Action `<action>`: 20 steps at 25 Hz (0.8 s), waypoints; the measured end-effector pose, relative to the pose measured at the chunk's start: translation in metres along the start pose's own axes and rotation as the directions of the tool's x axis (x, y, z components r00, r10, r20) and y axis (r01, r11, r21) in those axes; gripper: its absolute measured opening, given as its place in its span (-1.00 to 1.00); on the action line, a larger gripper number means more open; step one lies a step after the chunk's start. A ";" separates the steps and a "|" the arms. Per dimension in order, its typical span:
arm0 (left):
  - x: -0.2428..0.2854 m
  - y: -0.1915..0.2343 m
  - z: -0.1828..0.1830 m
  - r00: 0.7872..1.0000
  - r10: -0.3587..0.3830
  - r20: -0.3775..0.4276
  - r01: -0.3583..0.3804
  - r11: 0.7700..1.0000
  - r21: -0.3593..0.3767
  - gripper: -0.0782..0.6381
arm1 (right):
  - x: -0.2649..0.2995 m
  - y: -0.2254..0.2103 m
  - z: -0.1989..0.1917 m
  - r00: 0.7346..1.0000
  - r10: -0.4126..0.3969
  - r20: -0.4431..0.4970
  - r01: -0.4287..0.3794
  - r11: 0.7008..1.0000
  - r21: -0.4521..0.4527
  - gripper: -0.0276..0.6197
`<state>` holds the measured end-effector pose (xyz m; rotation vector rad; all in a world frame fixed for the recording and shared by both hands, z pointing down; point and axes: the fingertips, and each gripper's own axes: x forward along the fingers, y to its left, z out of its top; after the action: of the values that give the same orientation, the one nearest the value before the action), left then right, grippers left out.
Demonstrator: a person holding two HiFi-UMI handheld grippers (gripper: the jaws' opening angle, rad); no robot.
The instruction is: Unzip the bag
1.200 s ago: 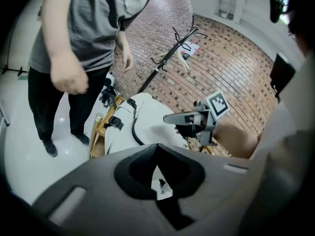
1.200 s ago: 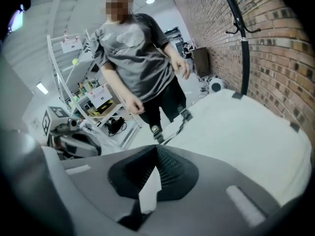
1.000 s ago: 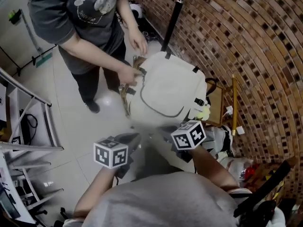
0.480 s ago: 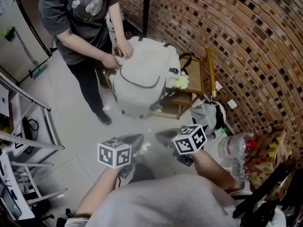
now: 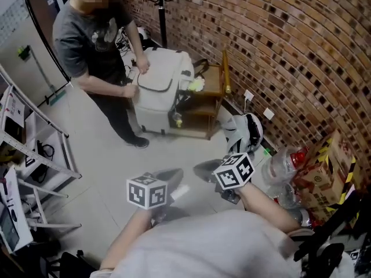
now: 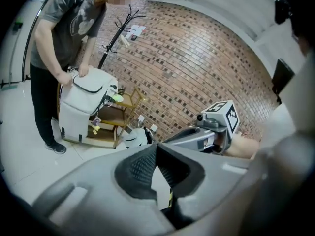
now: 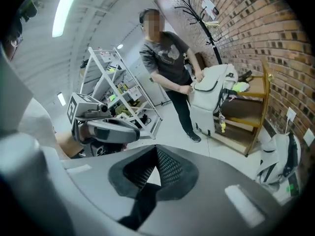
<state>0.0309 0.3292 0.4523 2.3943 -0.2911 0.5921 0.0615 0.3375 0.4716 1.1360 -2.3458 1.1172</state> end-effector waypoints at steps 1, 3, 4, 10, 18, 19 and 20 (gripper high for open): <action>-0.008 -0.007 0.002 1.000 -0.001 0.013 0.001 1.000 0.015 -0.78 | -0.005 0.010 0.005 1.000 -0.003 0.013 0.003 1.000 -0.023 -0.91; -0.022 -0.012 0.003 1.000 0.004 0.026 -0.005 0.999 0.032 -0.78 | -0.009 0.030 0.012 0.999 -0.010 0.031 0.011 0.998 -0.061 -0.91; -0.029 -0.014 0.002 1.000 0.006 0.029 -0.007 0.999 0.033 -0.78 | -0.010 0.038 0.014 0.999 -0.016 0.035 0.019 0.997 -0.076 -0.91; -0.069 -0.020 -0.014 1.000 -0.013 0.011 0.012 0.998 0.062 -0.78 | -0.002 0.083 0.014 0.997 -0.042 0.066 0.047 0.996 -0.072 -0.91; -0.119 -0.015 -0.037 1.000 -0.026 -0.011 0.027 0.994 0.107 -0.78 | 0.025 0.127 -0.003 0.993 -0.072 0.091 0.076 0.996 -0.041 -0.91; -0.122 -0.014 -0.041 1.000 -0.028 -0.014 0.029 0.994 0.108 -0.78 | 0.029 0.131 -0.006 0.993 -0.072 0.088 0.076 0.996 -0.041 -0.91; -0.125 -0.013 -0.044 0.999 -0.031 -0.016 0.033 0.994 0.107 -0.78 | 0.031 0.134 -0.008 0.994 -0.072 0.085 0.076 0.996 -0.043 -0.91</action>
<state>-0.0885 0.3746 0.4151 2.4922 -0.2191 0.6244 -0.0620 0.3785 0.4249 1.2659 -2.3576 1.0035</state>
